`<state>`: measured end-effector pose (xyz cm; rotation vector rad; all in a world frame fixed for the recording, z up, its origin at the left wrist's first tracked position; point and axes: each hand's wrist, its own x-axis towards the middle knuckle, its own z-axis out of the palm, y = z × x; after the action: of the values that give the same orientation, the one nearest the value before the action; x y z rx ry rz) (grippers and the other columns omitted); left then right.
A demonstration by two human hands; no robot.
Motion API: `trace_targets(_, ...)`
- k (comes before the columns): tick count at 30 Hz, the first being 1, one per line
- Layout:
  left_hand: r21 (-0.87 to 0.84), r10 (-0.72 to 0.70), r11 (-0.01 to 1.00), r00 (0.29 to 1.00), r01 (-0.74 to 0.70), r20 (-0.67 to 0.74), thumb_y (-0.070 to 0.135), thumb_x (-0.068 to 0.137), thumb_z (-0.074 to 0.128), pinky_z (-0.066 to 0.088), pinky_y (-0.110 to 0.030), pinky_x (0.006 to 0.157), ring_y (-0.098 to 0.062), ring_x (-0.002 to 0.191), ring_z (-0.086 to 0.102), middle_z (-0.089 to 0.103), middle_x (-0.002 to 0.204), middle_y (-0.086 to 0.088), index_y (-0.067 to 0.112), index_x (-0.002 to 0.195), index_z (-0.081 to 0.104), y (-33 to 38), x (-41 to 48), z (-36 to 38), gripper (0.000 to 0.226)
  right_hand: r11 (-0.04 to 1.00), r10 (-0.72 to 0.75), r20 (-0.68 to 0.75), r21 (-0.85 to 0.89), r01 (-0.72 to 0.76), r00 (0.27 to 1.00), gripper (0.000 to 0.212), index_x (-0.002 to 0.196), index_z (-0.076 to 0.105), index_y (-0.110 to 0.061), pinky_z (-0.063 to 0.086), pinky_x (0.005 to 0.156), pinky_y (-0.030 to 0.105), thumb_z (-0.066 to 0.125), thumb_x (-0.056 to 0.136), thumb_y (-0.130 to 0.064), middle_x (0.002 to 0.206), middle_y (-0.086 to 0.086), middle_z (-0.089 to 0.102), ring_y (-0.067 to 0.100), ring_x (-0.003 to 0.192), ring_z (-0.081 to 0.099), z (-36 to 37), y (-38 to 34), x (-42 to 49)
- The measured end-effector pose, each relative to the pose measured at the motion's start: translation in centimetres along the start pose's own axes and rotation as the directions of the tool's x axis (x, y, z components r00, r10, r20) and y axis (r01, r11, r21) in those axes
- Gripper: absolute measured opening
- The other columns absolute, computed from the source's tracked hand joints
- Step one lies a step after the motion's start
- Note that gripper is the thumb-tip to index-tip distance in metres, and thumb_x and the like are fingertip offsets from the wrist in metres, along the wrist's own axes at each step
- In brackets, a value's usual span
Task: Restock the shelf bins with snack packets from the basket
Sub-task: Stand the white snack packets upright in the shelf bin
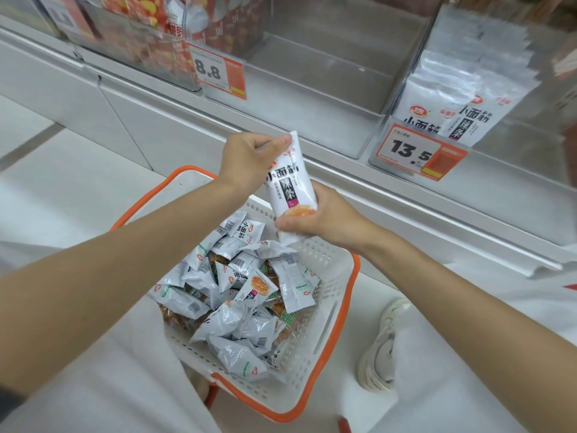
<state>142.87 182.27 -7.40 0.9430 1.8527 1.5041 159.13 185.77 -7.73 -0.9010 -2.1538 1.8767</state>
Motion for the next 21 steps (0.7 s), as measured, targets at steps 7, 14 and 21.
trace_targets(7,0.028,0.140,0.989,0.987,-0.142,0.074,0.024,0.090,0.067,0.036,-0.021,0.045,-0.006,0.042,0.044,0.053,0.041,0.010,0.009,0.058,0.065,2.6,0.5,0.9,0.035,0.998,0.053,0.073,-0.047,-0.049,0.996,0.051,0.119,0.054,-0.020,0.056,0.074,0.023,0.080,0.078,-0.009,0.101,-0.003,0.068,0.005,0.086,0.068,-3.1,-0.7,-1.2)
trace_targets(14,-0.009,0.266,0.964,0.956,-0.267,0.120,0.035,0.082,0.075,0.049,-0.019,0.065,-0.001,0.073,0.064,0.071,0.083,0.008,0.014,0.092,0.073,8.7,0.4,4.7,0.024,0.995,-0.081,-0.248,0.035,0.093,0.965,0.034,0.121,0.059,-0.005,0.056,0.088,0.035,0.067,0.088,-0.004,0.110,0.010,0.072,0.024,0.100,0.070,-8.4,-2.8,-3.6)
trace_targets(21,-0.148,0.375,0.927,0.855,-0.344,0.359,0.014,0.083,0.075,0.060,-0.031,0.071,-0.011,0.080,0.071,0.075,0.088,-0.003,0.011,0.093,0.071,16.1,0.4,10.3,0.011,0.956,-0.244,-0.515,0.012,0.292,0.822,0.025,0.117,0.064,-0.006,0.055,0.083,0.030,0.063,0.091,-0.006,0.105,0.004,0.075,0.019,0.096,0.071,-15.7,-5.4,-8.8)
